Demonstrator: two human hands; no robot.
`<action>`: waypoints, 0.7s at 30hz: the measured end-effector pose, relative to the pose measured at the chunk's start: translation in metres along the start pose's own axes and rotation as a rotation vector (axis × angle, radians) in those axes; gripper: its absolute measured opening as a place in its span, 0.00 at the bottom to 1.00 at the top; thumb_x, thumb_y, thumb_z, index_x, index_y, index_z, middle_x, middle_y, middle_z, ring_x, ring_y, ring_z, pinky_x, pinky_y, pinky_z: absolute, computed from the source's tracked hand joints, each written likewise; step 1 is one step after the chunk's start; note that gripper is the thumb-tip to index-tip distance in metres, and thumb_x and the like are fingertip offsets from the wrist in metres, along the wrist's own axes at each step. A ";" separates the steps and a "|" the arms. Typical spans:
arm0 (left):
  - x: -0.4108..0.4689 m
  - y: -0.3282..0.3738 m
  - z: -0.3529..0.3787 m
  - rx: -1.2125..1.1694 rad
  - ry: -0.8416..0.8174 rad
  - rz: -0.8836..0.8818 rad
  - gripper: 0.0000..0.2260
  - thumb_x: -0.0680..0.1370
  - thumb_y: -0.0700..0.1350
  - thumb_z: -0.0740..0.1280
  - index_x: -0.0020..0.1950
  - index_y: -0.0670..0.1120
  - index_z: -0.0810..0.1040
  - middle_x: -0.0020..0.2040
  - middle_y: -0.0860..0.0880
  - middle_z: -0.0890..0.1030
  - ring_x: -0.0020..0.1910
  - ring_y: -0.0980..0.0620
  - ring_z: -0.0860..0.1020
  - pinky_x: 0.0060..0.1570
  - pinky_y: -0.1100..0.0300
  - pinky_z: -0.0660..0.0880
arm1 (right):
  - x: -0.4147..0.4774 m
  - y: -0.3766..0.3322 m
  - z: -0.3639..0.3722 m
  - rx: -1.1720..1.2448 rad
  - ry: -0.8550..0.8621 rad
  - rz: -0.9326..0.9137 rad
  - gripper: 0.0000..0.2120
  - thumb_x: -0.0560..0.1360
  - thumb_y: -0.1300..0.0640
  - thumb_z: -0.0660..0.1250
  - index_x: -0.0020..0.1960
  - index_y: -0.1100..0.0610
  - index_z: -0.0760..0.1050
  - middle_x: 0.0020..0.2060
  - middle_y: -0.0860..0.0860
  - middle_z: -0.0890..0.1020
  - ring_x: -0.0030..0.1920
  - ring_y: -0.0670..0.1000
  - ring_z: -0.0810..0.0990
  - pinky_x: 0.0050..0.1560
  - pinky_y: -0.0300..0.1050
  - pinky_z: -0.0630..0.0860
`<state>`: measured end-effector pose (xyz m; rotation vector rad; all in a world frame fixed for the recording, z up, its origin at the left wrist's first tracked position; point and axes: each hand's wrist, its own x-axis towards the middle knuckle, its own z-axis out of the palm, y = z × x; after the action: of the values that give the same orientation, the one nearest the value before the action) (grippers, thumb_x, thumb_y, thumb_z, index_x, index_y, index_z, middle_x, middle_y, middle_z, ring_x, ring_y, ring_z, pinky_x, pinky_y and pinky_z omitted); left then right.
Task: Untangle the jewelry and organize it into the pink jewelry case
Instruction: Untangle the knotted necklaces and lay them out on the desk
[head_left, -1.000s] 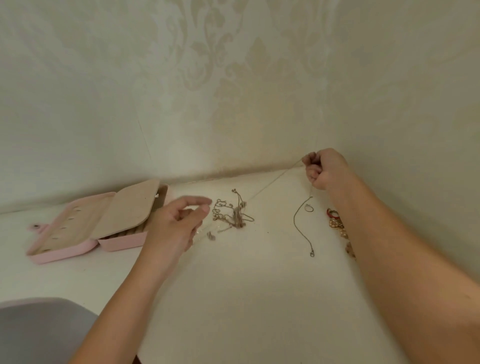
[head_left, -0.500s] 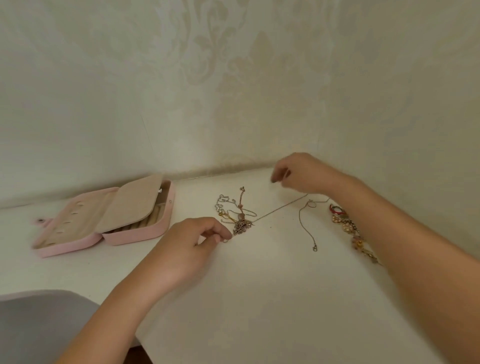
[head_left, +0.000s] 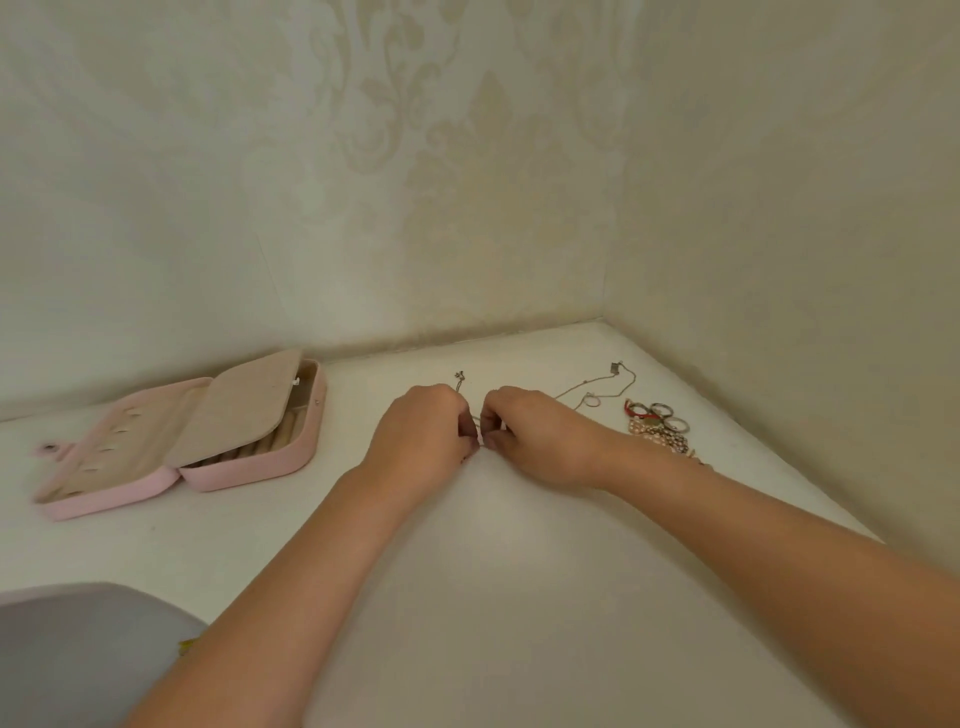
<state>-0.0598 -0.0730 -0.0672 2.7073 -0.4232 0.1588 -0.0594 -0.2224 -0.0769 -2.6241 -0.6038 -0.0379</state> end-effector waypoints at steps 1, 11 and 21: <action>0.002 0.000 0.000 0.027 -0.011 0.003 0.02 0.74 0.41 0.69 0.43 0.46 0.82 0.41 0.49 0.82 0.43 0.48 0.79 0.40 0.59 0.71 | -0.002 -0.001 0.002 0.030 0.019 0.012 0.03 0.78 0.61 0.61 0.52 0.58 0.71 0.50 0.53 0.74 0.48 0.50 0.71 0.44 0.39 0.62; 0.014 0.014 -0.009 -0.379 0.035 0.151 0.05 0.79 0.43 0.65 0.44 0.50 0.77 0.39 0.54 0.80 0.36 0.60 0.76 0.35 0.72 0.69 | -0.016 0.006 -0.016 0.641 0.252 0.215 0.05 0.78 0.62 0.65 0.44 0.59 0.72 0.31 0.50 0.81 0.25 0.42 0.77 0.29 0.33 0.72; 0.039 0.031 -0.005 -0.382 -0.167 0.271 0.03 0.74 0.43 0.72 0.44 0.50 0.85 0.36 0.53 0.83 0.33 0.61 0.76 0.35 0.63 0.72 | -0.046 0.027 -0.040 0.198 0.301 0.222 0.06 0.78 0.58 0.65 0.48 0.57 0.80 0.34 0.44 0.74 0.34 0.41 0.71 0.36 0.31 0.67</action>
<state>-0.0327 -0.1085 -0.0445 2.2863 -0.7841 -0.0697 -0.0869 -0.2798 -0.0576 -2.4124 -0.1998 -0.2841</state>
